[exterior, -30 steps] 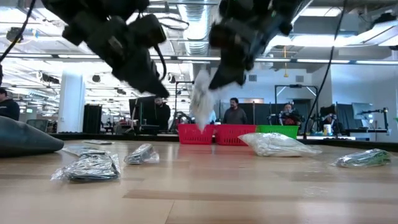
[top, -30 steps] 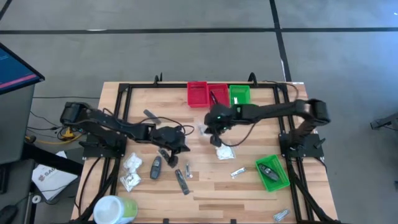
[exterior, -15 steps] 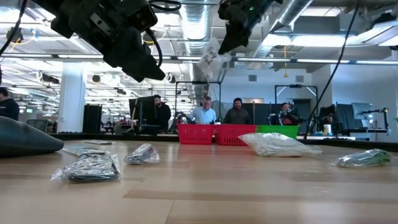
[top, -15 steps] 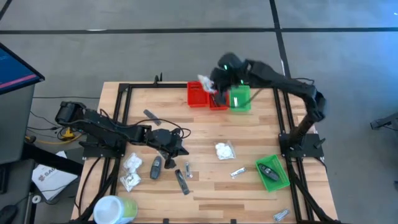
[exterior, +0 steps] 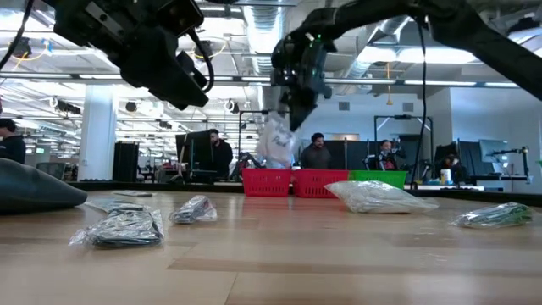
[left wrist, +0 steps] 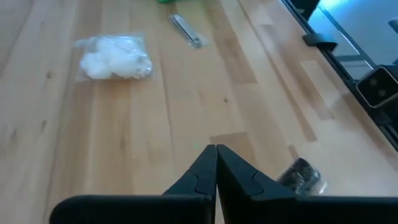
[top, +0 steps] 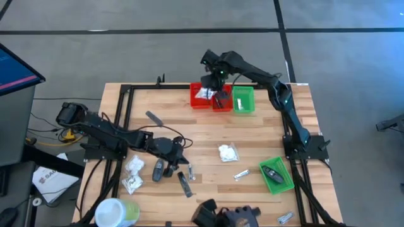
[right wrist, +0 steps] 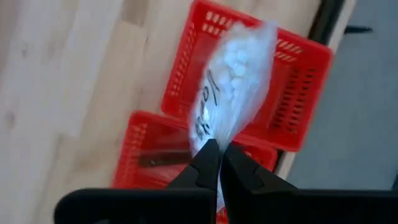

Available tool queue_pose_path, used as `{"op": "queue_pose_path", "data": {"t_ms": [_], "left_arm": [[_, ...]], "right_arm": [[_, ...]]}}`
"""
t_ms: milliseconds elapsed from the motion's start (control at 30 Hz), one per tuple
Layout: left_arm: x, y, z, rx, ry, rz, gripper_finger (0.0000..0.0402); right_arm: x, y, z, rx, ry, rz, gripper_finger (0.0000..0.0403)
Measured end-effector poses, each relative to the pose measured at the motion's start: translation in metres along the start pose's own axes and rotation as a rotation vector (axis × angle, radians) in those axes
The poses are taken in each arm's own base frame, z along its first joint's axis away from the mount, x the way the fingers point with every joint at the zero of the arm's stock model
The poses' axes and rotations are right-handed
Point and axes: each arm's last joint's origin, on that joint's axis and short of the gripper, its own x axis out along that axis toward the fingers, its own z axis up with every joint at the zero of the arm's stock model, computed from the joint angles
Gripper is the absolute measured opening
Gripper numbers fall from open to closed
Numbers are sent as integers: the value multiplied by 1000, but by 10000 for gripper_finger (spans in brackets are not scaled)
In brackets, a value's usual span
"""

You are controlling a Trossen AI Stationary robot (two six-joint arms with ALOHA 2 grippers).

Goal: Pick & Place Travel size toiletries

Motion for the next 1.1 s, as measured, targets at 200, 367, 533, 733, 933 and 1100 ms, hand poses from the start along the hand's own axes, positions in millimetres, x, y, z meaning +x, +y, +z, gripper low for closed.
{"op": "queue_pose_path", "data": {"t_ms": [200, 367, 533, 733, 933, 1100], "left_arm": [[0, -4, -1, 8, 4, -13, 1], [0, -2, -4, 12, 10, -2, 1], [1, 2, -11, 5, 26, 14, 1], [1, 4, -12, 2, 27, 21, 1], [1, 4, -12, 4, 22, 21, 1], [1, 4, -12, 7, 20, 21, 1]], "right_arm": [[22, -20, -7, -72, 43, -101, 0], [16, -28, -2, -76, -15, -193, 0], [17, -30, -2, -74, -20, -203, 0], [33, -29, 0, -46, 1, -171, 0], [53, -29, -1, -37, 44, -145, 0], [55, -32, -8, -12, 67, -151, 0]]}}
